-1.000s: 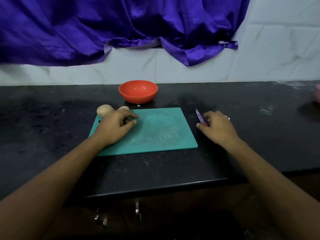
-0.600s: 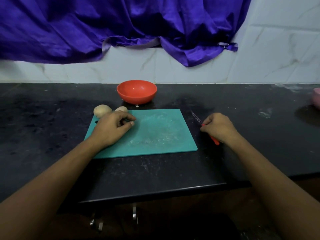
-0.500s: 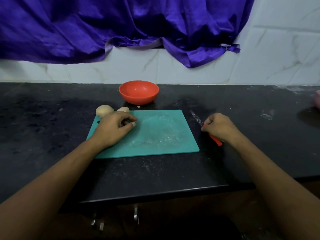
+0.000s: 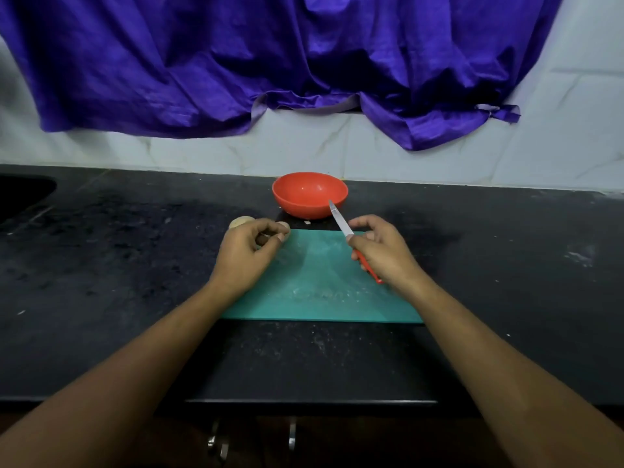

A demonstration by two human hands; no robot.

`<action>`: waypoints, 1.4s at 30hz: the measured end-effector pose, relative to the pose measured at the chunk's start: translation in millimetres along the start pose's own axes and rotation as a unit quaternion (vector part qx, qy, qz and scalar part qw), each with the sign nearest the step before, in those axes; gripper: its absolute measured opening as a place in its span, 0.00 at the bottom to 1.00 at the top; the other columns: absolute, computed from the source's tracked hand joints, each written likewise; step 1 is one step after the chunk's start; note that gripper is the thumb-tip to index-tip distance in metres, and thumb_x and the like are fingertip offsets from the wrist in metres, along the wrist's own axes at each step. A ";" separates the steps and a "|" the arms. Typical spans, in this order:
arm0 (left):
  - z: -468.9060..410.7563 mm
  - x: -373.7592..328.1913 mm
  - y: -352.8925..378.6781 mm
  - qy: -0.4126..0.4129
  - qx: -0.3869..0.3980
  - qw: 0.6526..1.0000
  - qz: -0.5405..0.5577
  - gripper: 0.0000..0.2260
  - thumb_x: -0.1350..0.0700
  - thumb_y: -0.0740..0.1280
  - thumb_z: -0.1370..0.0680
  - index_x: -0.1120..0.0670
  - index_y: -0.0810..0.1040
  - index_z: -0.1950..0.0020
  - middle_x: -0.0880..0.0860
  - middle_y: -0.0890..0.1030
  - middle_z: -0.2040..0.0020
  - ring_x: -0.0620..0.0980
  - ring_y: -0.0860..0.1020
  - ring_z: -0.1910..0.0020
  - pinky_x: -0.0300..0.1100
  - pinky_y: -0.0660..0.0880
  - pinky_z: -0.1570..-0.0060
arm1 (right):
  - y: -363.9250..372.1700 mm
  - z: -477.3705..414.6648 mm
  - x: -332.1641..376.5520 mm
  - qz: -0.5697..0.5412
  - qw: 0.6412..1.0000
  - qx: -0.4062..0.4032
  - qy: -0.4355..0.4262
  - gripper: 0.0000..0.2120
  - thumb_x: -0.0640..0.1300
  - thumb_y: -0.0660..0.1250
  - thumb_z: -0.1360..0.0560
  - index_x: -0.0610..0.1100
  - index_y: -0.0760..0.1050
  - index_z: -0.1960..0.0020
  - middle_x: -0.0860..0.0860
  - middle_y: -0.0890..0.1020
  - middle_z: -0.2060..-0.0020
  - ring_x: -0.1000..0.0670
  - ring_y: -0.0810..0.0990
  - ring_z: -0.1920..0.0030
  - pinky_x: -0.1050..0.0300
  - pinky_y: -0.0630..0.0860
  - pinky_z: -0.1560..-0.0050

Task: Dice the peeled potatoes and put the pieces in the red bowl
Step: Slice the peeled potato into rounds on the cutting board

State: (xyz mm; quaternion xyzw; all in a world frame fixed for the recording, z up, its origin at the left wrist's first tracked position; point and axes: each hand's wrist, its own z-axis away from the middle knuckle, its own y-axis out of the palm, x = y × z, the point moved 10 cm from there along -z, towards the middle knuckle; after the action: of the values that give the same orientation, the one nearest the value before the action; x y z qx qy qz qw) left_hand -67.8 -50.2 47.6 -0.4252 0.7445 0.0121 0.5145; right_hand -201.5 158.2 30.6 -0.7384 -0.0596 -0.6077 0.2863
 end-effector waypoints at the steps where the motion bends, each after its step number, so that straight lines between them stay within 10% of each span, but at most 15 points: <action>1: -1.5 -0.1 -3.2 -0.003 -0.009 1.000 -0.006 0.04 0.56 0.72 0.21 0.48 0.86 0.51 0.42 0.83 0.54 0.40 0.81 0.59 0.28 0.73 0.60 | 4.0 0.7 -0.9 0.003 1.000 -0.004 -0.013 0.10 0.41 0.66 0.19 0.48 0.76 0.38 0.46 0.80 0.67 0.53 0.72 0.75 0.61 0.65 0.78; 15: -32.2 -1.2 30.9 0.022 0.062 0.917 -0.394 0.13 0.47 0.71 0.23 0.50 0.78 0.40 0.50 0.80 0.45 0.55 0.79 0.48 0.50 0.75 0.54 | 7.7 2.6 -7.3 0.057 0.990 -0.048 -0.117 0.12 0.41 0.68 0.20 0.52 0.78 0.38 0.44 0.79 0.65 0.51 0.72 0.70 0.51 0.72 0.69; 24: -27.5 0.3 56.3 0.050 0.134 0.977 -0.157 0.22 0.50 0.79 0.28 0.46 0.80 0.35 0.39 0.81 0.42 0.36 0.75 0.54 0.39 0.72 0.53 | -7.4 3.0 -5.1 0.080 0.981 -0.116 -0.129 0.13 0.40 0.68 0.20 0.52 0.78 0.38 0.48 0.78 0.66 0.55 0.72 0.70 0.50 0.75 0.66; 42: -23.2 14.1 62.3 0.040 0.159 0.985 -0.048 0.20 0.47 0.79 0.28 0.46 0.81 0.38 0.40 0.83 0.48 0.40 0.80 0.50 0.45 0.80 0.49 | 15.9 30.2 25.6 0.317 0.924 -0.117 -0.180 0.18 0.49 0.66 0.19 0.55 0.76 0.30 0.60 0.69 0.68 0.56 0.71 0.65 0.57 0.69 0.63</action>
State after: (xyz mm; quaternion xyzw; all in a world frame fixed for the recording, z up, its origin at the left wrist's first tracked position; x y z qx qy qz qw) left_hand -127.1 -29.7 21.5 -0.3728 0.7359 -0.1483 0.5454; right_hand -162.0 153.4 46.0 -0.8439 0.1988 -0.3443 0.3604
